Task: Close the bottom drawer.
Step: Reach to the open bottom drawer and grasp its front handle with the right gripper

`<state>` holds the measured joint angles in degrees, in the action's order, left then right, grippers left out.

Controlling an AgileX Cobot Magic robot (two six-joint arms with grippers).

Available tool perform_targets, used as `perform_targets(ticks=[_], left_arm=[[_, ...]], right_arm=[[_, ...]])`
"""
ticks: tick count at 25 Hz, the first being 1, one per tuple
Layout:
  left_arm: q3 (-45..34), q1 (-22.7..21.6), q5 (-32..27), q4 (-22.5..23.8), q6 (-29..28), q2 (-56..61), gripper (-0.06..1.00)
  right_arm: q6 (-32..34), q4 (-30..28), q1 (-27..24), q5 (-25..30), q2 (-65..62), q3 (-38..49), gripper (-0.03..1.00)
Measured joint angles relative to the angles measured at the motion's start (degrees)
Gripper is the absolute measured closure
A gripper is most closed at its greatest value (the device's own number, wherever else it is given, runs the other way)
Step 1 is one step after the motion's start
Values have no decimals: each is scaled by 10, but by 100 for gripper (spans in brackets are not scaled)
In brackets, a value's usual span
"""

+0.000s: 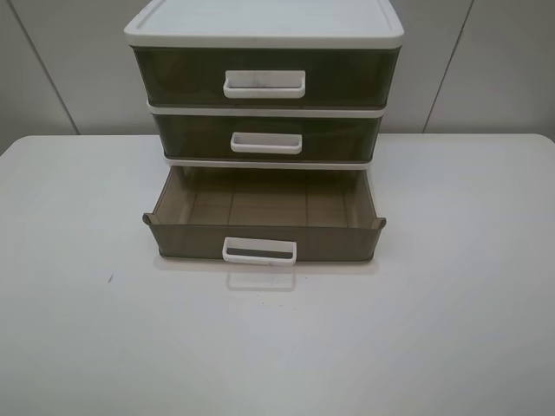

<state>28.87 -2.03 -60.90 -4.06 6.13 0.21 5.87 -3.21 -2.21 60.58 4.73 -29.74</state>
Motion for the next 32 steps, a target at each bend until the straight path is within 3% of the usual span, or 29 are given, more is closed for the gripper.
perform_targets(ticks=[32], left_arm=[[0,0,0,0,0,0,23]], right_arm=[[0,0,0,0,0,0,15]])
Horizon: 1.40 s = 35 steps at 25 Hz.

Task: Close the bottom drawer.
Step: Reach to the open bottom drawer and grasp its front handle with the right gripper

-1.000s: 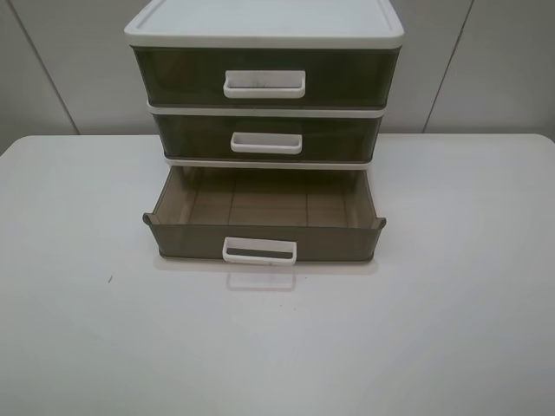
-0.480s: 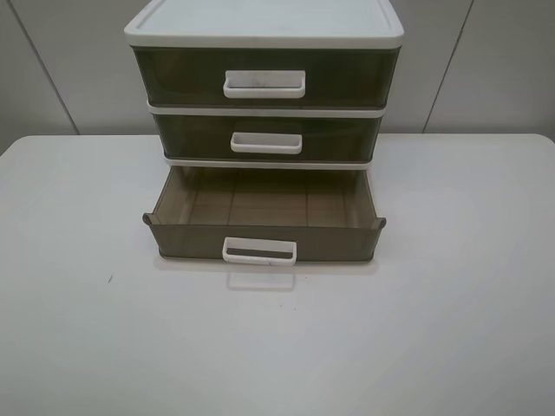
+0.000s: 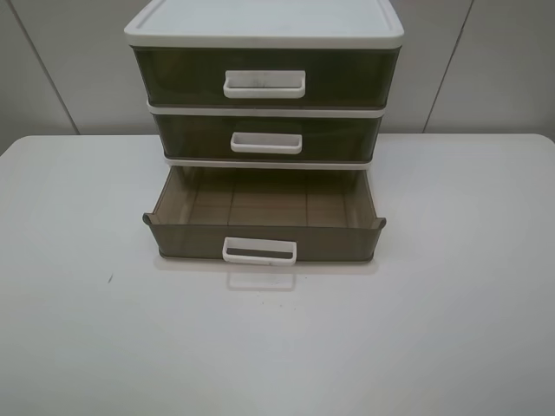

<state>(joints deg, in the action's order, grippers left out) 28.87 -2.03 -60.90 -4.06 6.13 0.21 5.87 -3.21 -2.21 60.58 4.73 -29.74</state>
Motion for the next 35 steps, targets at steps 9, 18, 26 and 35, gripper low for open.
perform_targets(ticks=[9,18,26,35], left_arm=[[0,0,0,0,0,0,23],[0,0,0,0,0,0,23],[0,0,0,0,0,0,23],[0,0,0,0,0,0,23]], right_arm=[[0,6,0,2,53,-13,15],[0,47,9,-69,343,-116,15],[2,104,258,-283,523,-116,15],[2,142,446,-447,696,-105,15]])
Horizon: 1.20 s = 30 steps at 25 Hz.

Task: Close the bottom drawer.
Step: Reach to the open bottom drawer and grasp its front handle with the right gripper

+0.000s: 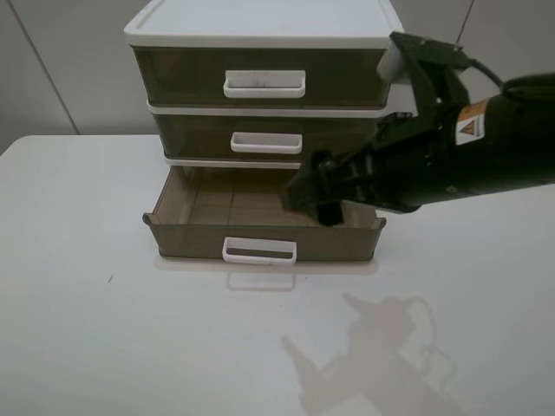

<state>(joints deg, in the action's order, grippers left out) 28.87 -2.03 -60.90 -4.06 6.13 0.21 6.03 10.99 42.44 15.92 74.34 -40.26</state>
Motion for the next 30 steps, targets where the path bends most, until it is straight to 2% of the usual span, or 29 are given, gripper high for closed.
perform_targets(ticks=[5,9,12,16,23,30], left_arm=[[0,0,0,0,0,0,23],[0,0,0,0,0,0,23],[0,0,0,0,0,0,23],[0,0,0,0,0,0,23],[0,0,0,0,0,0,23],[0,0,0,0,0,0,23]], right_arm=[[0,2,49,-113,67,35,15],[1,9,66,-172,123,39,15],[10,41,74,-211,162,40,15],[14,102,75,-228,214,29,15],[19,114,83,-234,266,-17,15],[20,114,78,-248,274,-23,15]])
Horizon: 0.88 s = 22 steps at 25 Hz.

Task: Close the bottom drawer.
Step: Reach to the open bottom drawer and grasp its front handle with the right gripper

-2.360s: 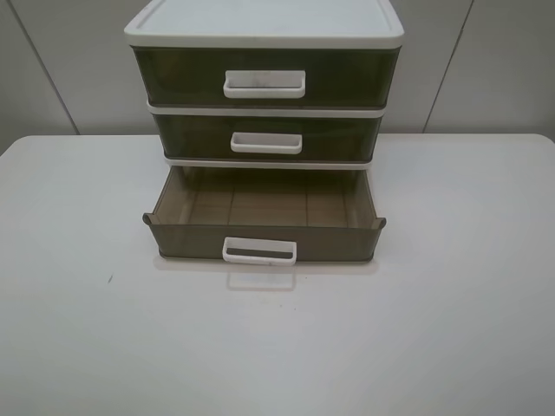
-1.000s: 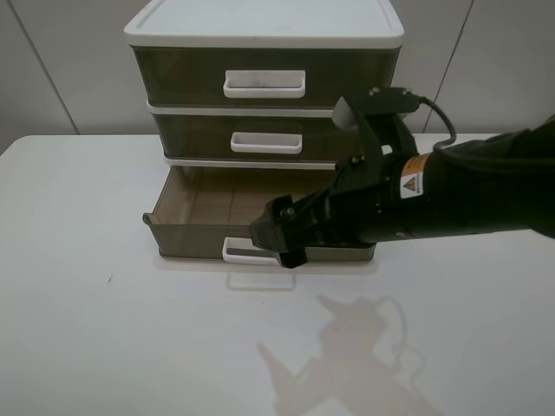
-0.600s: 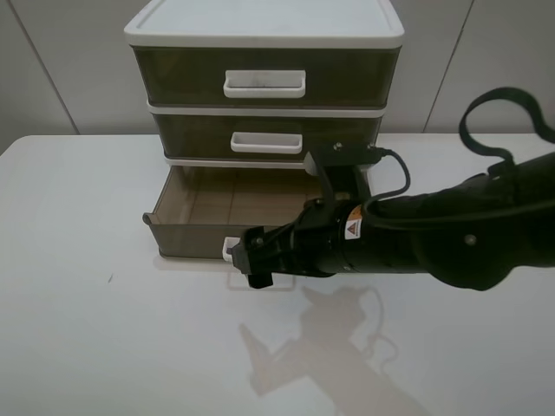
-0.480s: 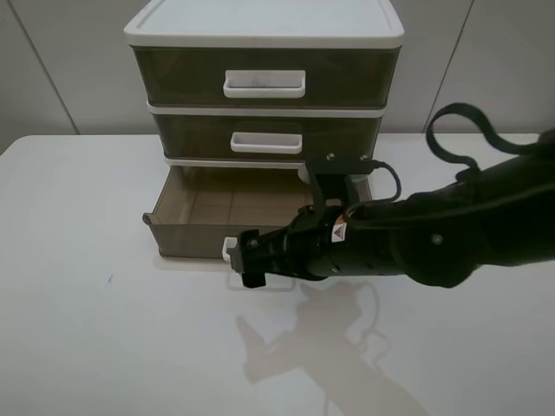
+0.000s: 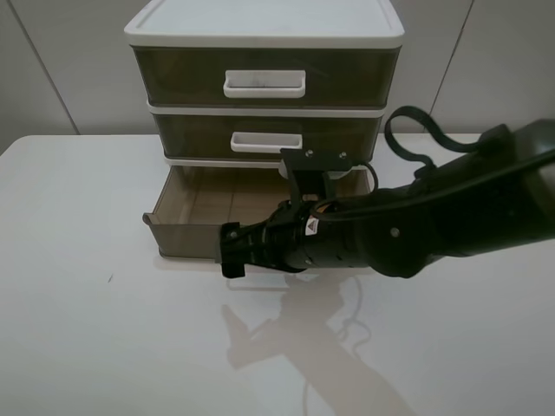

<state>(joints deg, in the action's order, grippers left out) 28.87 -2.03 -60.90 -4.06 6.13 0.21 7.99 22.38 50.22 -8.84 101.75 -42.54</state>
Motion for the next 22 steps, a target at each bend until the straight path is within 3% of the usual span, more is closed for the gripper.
perform_targets(ticks=[16,19,22], left_arm=[[0,0,0,0,0,0,23],[0,0,0,0,0,0,23],[0,0,0,0,0,0,23]], right_arm=[[0,-30,-19,-49,42,0,15],[-2,-30,-19,-53,44,0,24],[-2,-30,-19,-55,45,0,41]])
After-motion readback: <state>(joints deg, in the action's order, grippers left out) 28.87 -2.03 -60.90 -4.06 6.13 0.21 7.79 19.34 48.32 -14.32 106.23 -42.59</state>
